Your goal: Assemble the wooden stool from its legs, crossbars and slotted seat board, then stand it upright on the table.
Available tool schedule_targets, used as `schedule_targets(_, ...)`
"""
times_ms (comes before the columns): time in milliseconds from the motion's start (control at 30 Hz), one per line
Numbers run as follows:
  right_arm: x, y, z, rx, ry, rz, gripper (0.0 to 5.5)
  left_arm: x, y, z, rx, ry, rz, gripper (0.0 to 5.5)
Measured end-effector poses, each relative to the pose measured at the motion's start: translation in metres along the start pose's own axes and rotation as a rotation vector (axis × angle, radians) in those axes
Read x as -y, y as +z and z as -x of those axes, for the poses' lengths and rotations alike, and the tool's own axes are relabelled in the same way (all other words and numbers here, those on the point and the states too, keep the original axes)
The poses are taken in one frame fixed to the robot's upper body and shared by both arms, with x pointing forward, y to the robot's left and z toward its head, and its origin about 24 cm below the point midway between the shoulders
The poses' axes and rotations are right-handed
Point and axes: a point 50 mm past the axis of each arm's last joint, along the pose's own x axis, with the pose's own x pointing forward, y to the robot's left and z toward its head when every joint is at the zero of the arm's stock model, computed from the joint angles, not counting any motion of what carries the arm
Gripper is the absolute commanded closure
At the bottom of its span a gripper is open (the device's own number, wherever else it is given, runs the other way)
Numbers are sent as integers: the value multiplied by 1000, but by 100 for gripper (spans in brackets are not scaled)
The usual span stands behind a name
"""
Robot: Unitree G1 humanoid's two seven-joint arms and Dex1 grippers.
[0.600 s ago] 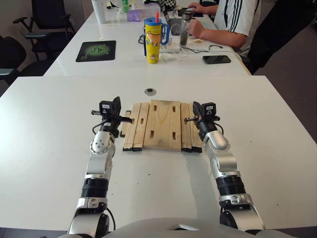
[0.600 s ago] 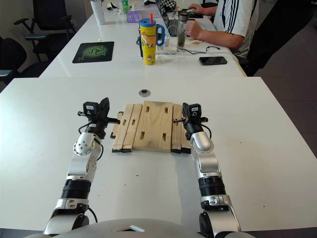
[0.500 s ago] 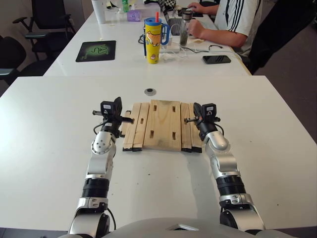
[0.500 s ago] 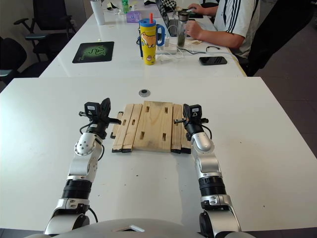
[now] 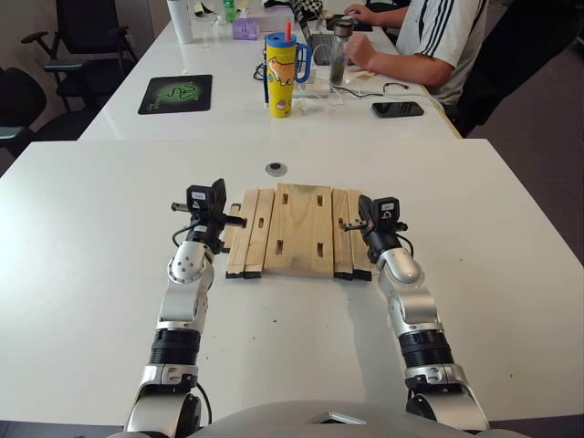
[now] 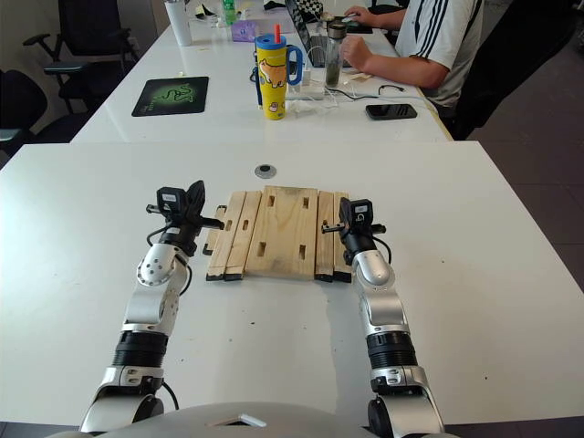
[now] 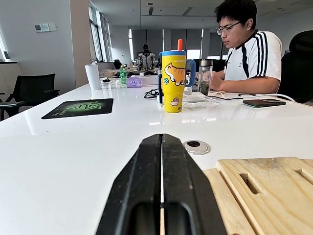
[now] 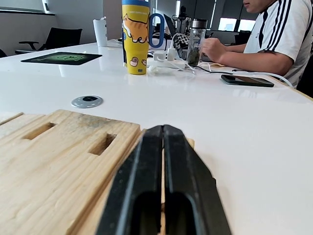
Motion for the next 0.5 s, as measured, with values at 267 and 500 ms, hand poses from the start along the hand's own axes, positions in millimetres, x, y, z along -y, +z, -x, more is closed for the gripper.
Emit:
schedule_targets(267, 3, 6, -6, 20, -19, 22, 550, -3, -8, 0, -83, 42, 25, 548)
schedule_targets(500, 6, 10, -10, 36, -29, 26, 550, -8, -12, -4, -123, 121, -42, 548)
